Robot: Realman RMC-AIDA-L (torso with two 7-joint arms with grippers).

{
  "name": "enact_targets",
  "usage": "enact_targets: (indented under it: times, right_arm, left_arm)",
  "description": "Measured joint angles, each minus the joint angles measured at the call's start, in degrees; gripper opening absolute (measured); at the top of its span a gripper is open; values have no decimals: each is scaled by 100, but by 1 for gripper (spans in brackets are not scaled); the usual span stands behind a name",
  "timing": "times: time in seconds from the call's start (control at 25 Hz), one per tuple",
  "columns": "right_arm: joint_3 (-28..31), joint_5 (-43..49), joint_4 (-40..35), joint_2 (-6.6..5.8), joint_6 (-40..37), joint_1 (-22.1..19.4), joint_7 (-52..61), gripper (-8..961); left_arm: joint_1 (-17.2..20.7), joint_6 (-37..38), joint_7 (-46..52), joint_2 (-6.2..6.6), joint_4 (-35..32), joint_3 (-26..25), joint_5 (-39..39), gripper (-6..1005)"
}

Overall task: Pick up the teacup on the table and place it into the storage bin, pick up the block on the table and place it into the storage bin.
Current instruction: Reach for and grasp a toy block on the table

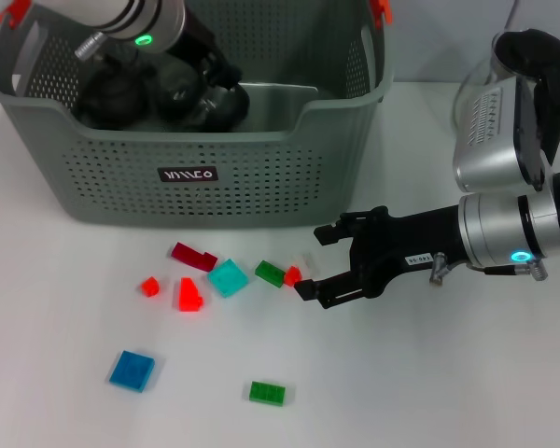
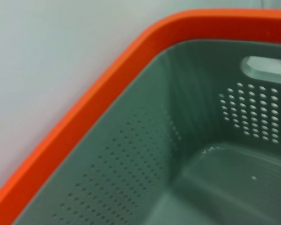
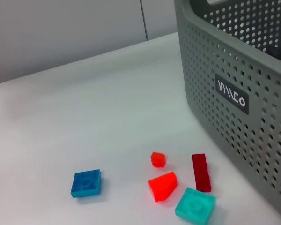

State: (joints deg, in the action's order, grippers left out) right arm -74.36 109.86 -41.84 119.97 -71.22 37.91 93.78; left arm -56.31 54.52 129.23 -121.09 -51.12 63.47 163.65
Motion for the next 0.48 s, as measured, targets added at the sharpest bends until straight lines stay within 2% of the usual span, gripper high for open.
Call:
enact_targets:
  times: [0.16,0.28,0.48]
  right_arm:
    - [3,0,0,-4,9,7,0,923]
    - [17,-1,-9,-9,13,7,0,923]
    - [19,1,-28,-16,13,27,0,923]
  left_arm:
    - [92,0,187,44,-227,-24,0,531]
    - [260,80,421,65,-712,-47,-17,639]
    - [463,387,682,-46,-1573,-330,-94,854]
